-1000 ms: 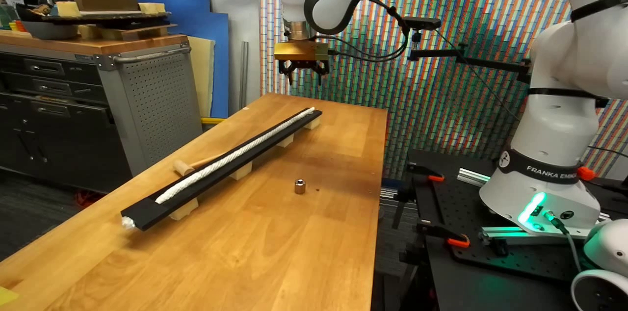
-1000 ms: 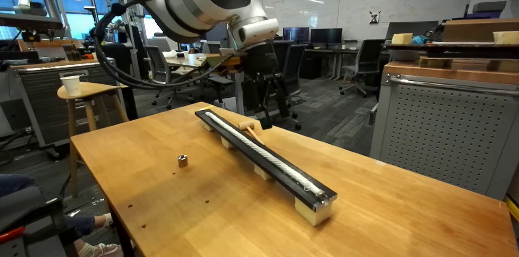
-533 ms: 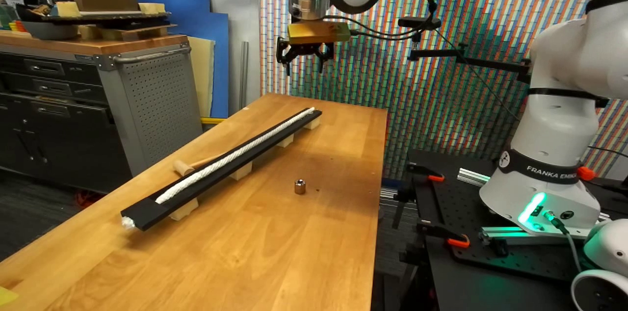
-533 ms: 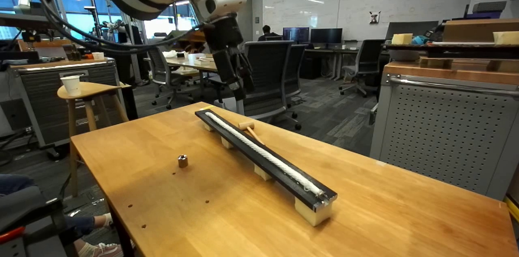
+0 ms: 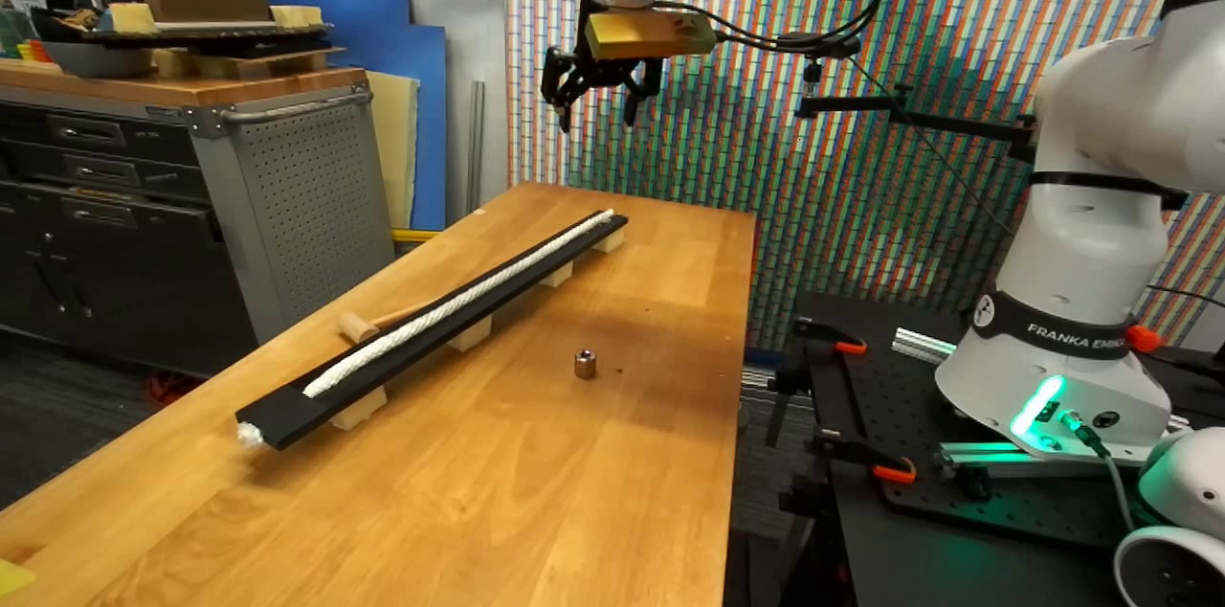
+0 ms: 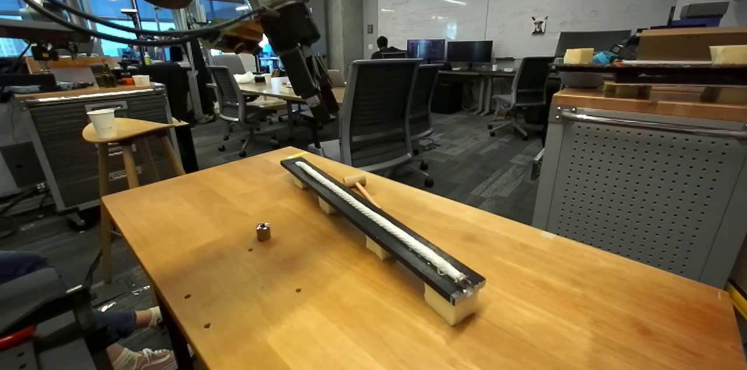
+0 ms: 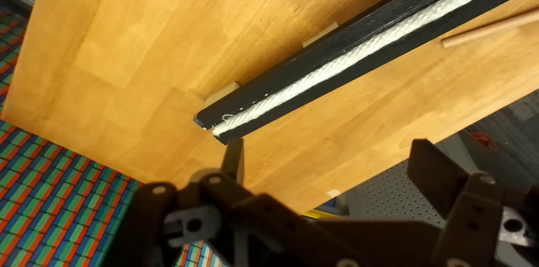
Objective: Align the rope along the middle of the black object
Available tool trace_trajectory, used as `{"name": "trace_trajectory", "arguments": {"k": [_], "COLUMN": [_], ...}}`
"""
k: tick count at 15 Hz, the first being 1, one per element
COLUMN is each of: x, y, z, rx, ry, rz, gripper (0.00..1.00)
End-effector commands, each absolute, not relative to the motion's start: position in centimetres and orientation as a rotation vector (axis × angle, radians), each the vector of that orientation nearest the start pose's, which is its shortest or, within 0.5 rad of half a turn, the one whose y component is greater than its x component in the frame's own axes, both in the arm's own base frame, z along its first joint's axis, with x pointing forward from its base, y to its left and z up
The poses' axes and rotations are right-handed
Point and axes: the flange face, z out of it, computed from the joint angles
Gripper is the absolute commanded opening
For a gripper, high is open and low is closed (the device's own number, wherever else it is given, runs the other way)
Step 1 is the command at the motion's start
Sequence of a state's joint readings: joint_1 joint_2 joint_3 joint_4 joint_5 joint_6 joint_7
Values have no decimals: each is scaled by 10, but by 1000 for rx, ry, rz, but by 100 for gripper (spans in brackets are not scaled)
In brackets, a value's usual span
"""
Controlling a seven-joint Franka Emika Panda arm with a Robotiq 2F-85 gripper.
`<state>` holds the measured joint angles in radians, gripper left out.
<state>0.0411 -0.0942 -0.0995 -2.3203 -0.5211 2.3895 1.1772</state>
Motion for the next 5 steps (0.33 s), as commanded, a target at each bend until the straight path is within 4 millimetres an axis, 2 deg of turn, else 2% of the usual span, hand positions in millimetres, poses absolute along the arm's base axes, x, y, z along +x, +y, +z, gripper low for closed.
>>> {"name": "trace_trajectory", "arguments": {"k": [1,5], "x": [511,510], "y": [-35,-35], "z": [396,395], "rx": [-3011,-3011], "ry": [1415,1410], "rz": [-562,-562], "gripper": [100,100]}}
